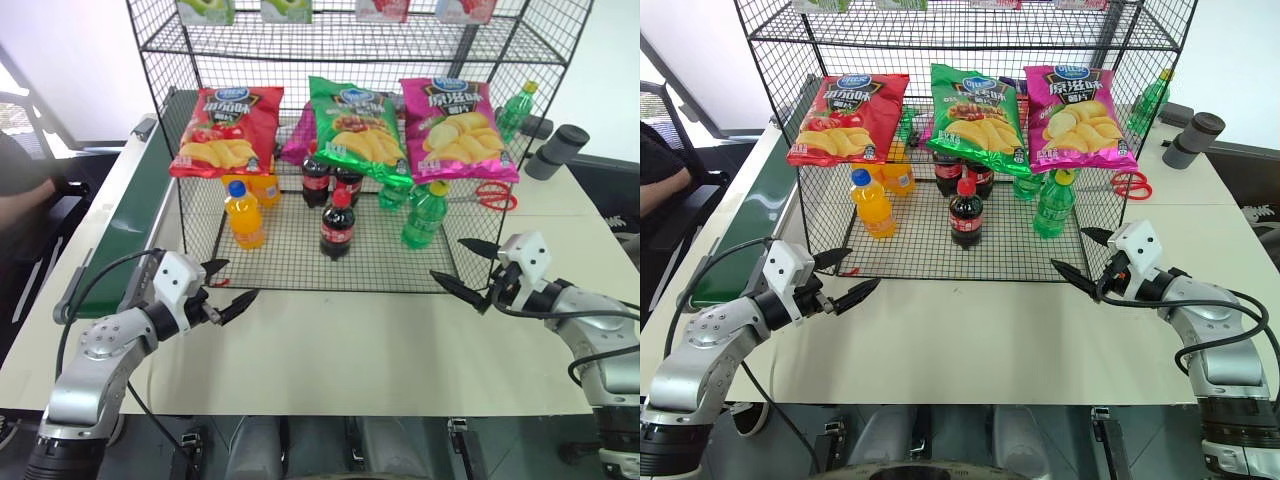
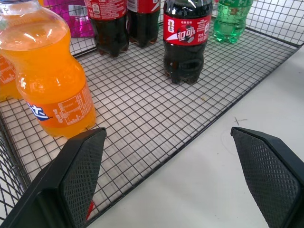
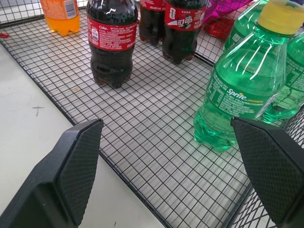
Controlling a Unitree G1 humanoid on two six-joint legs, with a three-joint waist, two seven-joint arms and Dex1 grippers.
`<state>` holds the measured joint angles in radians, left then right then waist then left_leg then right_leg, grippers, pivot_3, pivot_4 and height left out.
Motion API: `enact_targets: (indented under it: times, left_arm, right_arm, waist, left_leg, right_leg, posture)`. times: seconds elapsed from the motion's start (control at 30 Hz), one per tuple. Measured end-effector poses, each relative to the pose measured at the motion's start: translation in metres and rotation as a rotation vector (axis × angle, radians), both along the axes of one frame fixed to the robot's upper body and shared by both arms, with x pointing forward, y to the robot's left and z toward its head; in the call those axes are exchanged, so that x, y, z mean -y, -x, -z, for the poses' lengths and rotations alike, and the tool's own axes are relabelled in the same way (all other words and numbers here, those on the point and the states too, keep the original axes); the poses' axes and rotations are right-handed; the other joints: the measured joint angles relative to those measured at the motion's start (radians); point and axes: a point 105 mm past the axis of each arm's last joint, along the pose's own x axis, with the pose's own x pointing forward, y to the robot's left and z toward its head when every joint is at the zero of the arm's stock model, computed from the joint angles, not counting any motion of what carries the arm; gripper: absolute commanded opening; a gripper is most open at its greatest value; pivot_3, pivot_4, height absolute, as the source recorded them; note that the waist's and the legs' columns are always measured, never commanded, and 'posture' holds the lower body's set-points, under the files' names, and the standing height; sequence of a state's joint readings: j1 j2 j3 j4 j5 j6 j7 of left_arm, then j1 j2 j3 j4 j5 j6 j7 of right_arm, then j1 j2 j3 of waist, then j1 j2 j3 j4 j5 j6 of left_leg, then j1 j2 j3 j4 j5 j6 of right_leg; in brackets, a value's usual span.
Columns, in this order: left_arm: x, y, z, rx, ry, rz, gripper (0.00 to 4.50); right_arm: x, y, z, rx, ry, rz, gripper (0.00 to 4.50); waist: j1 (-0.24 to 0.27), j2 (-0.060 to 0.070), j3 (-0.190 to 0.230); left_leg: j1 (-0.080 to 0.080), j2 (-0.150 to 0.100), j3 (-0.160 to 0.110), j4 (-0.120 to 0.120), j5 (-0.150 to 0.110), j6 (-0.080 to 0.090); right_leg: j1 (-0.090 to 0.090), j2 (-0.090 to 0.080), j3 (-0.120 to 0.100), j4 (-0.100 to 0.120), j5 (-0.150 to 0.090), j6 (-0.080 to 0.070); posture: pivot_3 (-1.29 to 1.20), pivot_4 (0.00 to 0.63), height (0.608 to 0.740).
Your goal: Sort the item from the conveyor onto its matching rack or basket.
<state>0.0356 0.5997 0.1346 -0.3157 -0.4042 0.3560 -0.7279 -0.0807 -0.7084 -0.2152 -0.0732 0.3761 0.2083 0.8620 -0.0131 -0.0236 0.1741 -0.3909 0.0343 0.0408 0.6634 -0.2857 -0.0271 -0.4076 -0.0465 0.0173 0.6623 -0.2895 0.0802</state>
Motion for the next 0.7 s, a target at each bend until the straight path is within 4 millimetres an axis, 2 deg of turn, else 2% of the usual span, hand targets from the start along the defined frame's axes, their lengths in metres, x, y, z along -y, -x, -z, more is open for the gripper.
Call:
enact_targets:
  times: [0.7]
  left_arm:
    - [-0.0068, 0.0026, 0.0033, -0.016, -0.024, -0.02, 4.5]
  right_arm:
    - [-0.0008, -0.0006, -0.0013, 0.011, 0.001, -0.001, 4.47]
  waist:
    - [0.0, 0.0, 0.0]
  left_leg:
    - [0.0, 0.0, 0.0, 0.0, 0.0, 0.0]
  right_leg:
    - [0.0, 0.0, 0.0, 0.0, 0.0, 0.0]
  posture:
    - [0.0, 0.15, 0.734]
